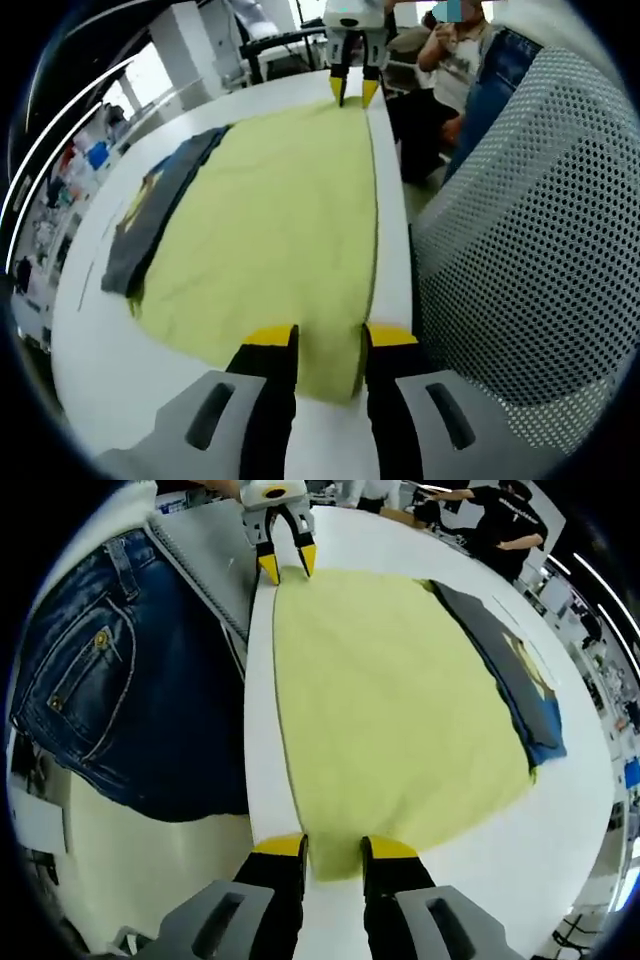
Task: Fold the garment on the visible template until the final outline fits inside the template.
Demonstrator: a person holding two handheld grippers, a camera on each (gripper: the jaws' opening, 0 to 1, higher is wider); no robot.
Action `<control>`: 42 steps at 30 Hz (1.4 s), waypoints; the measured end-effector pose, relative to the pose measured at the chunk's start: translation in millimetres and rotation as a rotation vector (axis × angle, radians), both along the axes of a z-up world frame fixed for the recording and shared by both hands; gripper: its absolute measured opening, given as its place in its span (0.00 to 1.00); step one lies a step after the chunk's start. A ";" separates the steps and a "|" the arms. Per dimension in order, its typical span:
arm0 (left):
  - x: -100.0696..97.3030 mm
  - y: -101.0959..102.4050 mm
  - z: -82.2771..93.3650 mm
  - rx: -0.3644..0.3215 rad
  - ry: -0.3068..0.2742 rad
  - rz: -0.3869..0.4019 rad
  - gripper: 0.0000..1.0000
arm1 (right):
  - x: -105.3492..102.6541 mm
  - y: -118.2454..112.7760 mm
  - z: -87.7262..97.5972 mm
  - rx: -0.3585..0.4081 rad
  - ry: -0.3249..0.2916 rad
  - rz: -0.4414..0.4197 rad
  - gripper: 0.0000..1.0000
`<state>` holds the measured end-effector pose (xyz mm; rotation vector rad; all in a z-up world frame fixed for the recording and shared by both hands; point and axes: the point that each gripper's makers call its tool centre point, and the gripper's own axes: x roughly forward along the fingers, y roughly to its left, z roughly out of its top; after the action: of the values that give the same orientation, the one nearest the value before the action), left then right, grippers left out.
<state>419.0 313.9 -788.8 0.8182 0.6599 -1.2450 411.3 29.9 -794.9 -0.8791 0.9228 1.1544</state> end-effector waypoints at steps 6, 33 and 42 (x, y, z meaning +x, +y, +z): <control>3.6 1.9 1.1 0.006 0.010 0.033 0.20 | 0.4 0.1 -0.5 0.005 0.002 -0.010 0.21; 17.8 13.5 9.3 0.012 0.023 0.163 0.01 | 13.7 3.3 4.1 0.053 0.010 -0.147 0.00; 16.0 14.2 20.2 -0.015 0.033 0.172 0.00 | 11.4 3.2 25.9 0.082 0.009 -0.180 0.00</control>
<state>435.0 328.0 -768.6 0.7149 0.7313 -1.1078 422.7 33.1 -769.1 -0.7099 0.9359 1.0343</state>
